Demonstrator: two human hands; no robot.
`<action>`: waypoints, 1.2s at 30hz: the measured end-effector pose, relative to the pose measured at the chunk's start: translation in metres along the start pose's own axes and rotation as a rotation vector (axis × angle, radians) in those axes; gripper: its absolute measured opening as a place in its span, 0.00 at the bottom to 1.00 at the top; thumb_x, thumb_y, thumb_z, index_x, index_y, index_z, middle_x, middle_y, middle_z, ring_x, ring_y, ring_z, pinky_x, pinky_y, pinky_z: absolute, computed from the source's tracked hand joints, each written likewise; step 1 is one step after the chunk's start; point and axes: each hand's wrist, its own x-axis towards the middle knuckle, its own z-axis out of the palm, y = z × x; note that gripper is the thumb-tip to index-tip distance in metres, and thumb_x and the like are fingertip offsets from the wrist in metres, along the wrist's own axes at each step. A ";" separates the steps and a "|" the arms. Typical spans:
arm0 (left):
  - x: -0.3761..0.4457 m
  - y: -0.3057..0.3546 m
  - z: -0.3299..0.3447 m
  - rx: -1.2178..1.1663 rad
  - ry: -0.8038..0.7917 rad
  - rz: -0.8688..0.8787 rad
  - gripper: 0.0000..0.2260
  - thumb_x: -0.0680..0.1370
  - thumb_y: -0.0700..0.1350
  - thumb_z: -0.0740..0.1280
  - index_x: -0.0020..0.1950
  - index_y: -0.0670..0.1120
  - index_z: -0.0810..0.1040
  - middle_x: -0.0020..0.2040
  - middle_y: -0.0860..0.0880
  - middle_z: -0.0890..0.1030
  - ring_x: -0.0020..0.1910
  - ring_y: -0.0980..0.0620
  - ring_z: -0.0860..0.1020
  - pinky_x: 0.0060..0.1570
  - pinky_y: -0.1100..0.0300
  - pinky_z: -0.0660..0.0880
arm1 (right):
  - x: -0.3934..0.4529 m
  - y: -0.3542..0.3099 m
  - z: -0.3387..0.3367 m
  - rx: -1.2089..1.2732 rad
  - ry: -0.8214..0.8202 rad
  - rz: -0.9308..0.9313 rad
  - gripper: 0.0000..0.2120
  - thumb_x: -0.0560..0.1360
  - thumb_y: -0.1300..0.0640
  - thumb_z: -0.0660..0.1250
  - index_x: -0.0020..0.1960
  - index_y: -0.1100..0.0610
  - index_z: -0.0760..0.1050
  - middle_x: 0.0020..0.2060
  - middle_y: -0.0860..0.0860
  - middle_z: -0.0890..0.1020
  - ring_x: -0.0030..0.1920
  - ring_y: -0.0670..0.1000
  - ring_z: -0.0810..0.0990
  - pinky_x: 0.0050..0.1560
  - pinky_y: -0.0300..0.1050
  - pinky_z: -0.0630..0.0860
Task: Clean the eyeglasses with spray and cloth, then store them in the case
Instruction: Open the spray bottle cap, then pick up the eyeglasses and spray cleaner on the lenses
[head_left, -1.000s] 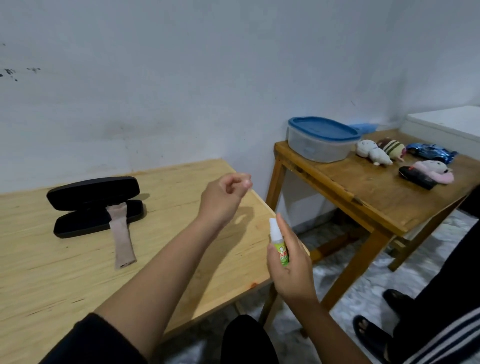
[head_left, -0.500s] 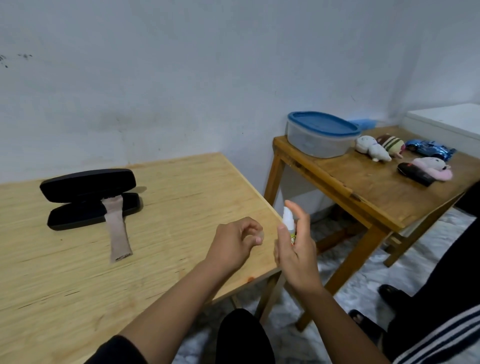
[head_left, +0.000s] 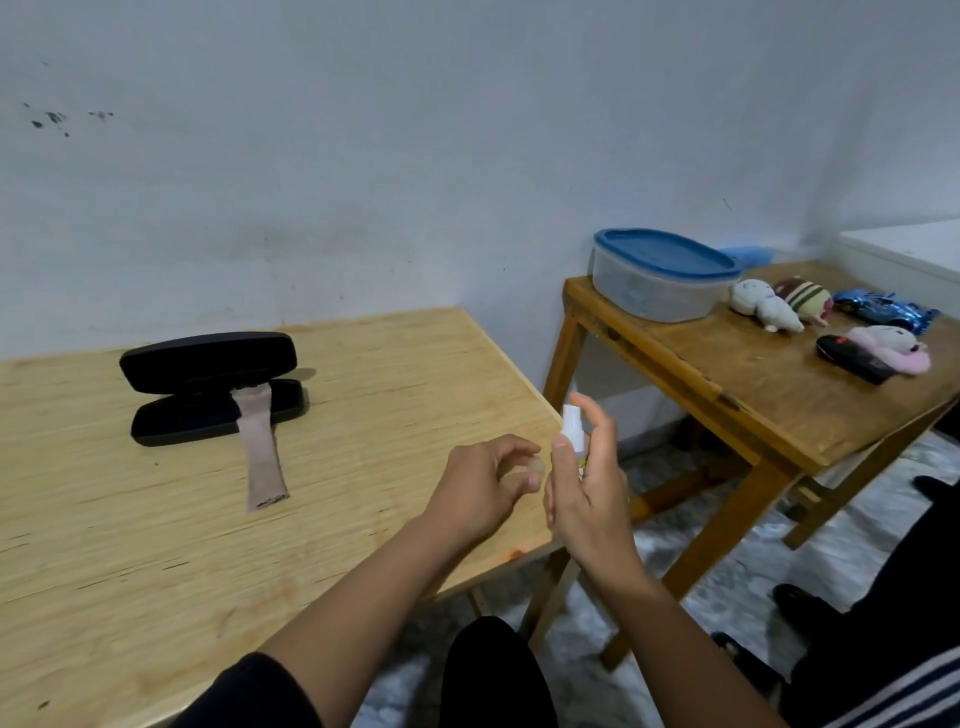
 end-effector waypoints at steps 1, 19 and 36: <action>-0.001 0.000 -0.002 0.014 0.008 0.002 0.14 0.72 0.47 0.71 0.57 0.52 0.79 0.54 0.53 0.83 0.55 0.58 0.78 0.60 0.58 0.73 | 0.001 -0.002 0.001 0.000 -0.005 -0.006 0.16 0.76 0.44 0.53 0.59 0.25 0.56 0.31 0.49 0.74 0.29 0.46 0.74 0.31 0.45 0.72; -0.040 -0.010 -0.158 0.857 0.290 -0.145 0.24 0.80 0.56 0.48 0.64 0.40 0.69 0.63 0.42 0.74 0.68 0.44 0.65 0.66 0.50 0.61 | 0.030 -0.094 0.096 0.110 -0.101 -0.178 0.16 0.75 0.51 0.56 0.60 0.37 0.62 0.31 0.46 0.73 0.26 0.50 0.70 0.30 0.38 0.67; -0.183 -0.031 -0.296 1.033 0.626 -0.450 0.29 0.76 0.58 0.43 0.59 0.38 0.72 0.55 0.40 0.77 0.59 0.42 0.71 0.61 0.51 0.66 | -0.005 -0.199 0.214 0.368 -0.409 -0.366 0.15 0.74 0.49 0.56 0.58 0.34 0.62 0.28 0.53 0.72 0.26 0.63 0.70 0.28 0.54 0.72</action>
